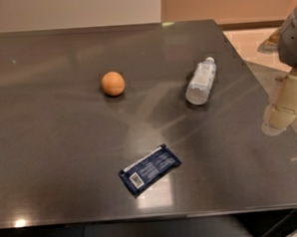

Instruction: Pick rxbar blueberry

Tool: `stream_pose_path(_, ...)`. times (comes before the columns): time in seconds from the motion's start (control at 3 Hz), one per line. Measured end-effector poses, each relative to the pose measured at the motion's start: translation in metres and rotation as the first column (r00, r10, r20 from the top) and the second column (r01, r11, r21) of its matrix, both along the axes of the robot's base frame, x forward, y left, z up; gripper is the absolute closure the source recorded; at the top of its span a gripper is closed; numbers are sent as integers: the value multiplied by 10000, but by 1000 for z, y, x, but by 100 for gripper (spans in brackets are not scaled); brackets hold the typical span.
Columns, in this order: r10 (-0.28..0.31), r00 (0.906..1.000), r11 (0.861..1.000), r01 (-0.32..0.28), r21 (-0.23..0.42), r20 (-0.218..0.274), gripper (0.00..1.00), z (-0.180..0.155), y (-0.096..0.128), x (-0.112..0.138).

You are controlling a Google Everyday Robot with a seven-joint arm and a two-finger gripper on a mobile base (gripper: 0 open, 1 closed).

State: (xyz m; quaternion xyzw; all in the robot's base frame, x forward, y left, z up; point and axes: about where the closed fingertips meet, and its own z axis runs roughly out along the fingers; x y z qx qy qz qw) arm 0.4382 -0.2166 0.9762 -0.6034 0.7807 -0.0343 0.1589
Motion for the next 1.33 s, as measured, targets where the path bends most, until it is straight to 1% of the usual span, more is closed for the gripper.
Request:
stream_pose_path(0.33,57,10000,10000,-57,36,-4,0,1,3,2)
stream_pose_path(0.67,628,9978,9977,-622,284,-212,0,-6,25,3)
stream_pose_path(1.0,1460,9887,9881,-1440,549,-349,0,-18,56,2)
stream_pose_path(1.33,2410,9700,9691,-2388,622,-314,0,-33,92,-4)
